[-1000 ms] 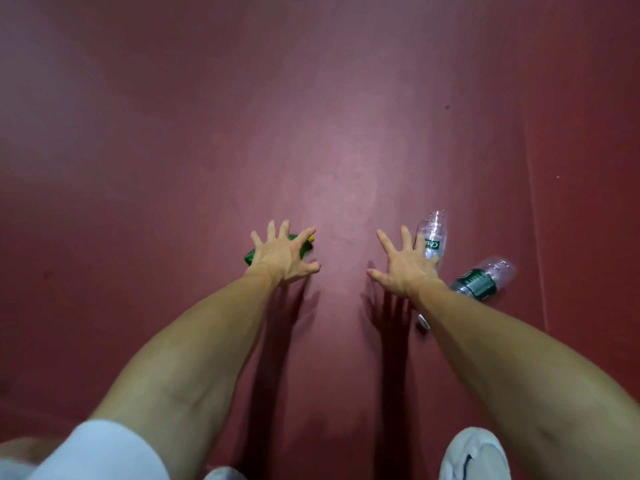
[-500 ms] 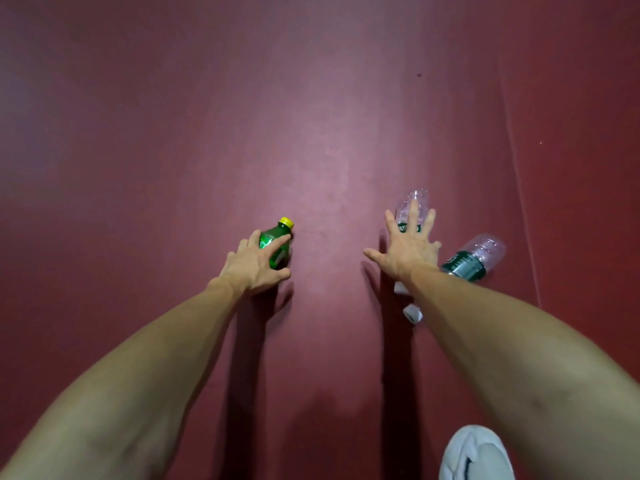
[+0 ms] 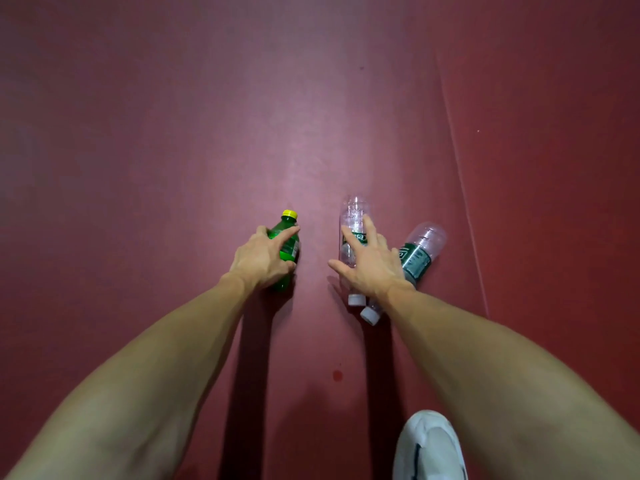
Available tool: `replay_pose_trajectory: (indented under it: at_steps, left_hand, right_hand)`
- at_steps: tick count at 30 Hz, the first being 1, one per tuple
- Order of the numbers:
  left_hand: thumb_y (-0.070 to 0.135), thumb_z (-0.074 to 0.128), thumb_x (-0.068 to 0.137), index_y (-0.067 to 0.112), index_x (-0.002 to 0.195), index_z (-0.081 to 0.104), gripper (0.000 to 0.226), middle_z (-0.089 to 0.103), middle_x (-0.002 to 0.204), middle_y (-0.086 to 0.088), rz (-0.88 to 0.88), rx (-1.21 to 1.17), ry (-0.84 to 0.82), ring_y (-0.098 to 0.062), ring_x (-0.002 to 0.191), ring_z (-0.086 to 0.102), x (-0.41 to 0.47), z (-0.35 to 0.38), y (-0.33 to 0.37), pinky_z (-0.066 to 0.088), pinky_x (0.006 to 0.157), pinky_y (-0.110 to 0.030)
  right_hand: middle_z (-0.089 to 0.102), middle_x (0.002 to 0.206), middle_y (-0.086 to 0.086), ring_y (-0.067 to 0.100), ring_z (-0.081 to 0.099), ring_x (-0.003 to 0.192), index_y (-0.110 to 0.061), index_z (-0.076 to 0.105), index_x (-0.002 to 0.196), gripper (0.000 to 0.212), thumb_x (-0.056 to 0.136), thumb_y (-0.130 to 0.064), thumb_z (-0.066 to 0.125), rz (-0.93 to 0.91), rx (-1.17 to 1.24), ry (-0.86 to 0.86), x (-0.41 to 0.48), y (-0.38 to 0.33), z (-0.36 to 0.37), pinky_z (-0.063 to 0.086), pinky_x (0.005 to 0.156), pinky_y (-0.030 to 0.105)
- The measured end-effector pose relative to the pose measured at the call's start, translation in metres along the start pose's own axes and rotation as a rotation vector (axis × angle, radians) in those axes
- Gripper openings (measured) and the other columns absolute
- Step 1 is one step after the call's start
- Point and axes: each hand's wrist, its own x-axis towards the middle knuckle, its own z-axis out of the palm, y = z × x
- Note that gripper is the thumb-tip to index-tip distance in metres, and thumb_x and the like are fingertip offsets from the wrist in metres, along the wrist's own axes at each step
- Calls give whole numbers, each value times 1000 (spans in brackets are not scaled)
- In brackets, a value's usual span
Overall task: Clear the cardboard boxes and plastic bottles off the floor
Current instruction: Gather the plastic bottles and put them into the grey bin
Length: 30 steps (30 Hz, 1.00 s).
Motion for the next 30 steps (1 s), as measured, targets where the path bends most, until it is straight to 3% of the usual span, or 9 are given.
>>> replay_pose_trajectory:
  at_steps: [3,8,13,19,24,26,30]
  left_hand:
    - [47,66,87,50,150,31,72,38,130,-9,18,9,15,-32,120,51,-2,5,20,46,97,-43]
    - [51,65,87,52,149,31,70,37,126,-8,-2,-4,30,-33,115,54,-4,11,31,48,94,-44]
    - [56,62,88,55,149,26,70,35,121,-6,-17,-7,4,-32,110,56,-6,11,30,49,93,-43]
    - [58,61,89,56,150,24,71,29,114,-2,-22,-21,1,-31,107,58,-10,14,30,49,93,-44]
    - [66,54,89,53,149,31,65,33,138,-8,-42,-79,3,-32,127,46,-7,20,38,40,104,-46]
    - [78,49,84,52,148,34,71,25,153,-8,-35,-44,1,-32,137,33,-6,24,48,32,111,-48]
    - [89,46,74,52,150,27,87,10,163,-12,-64,-138,8,-35,144,22,-8,30,77,23,114,-53]
  right_hand:
    - [-3,167,2,30,10,151,-38,10,159,73,97,-69,32,24,26,62,-7,15,-7,17,117,61]
    - [-13,166,8,37,-11,152,-38,6,159,81,92,-78,28,338,128,169,-14,45,-15,6,116,66]
    - [-25,163,11,41,-17,150,-36,-1,160,93,86,-84,31,520,284,131,-22,53,-10,8,114,71]
    - [-29,162,8,39,-21,149,-35,-1,159,96,86,-80,41,563,373,168,-34,61,-4,15,113,72]
    - [-27,163,8,39,-14,151,-35,-1,160,95,88,-75,47,670,469,154,-49,75,1,29,110,64]
    - [-25,164,7,39,-12,152,-34,3,160,92,90,-72,48,651,499,139,-53,76,2,31,111,59]
    - [-26,164,1,34,-12,153,-36,9,160,86,92,-65,53,523,452,111,-56,79,6,33,111,55]
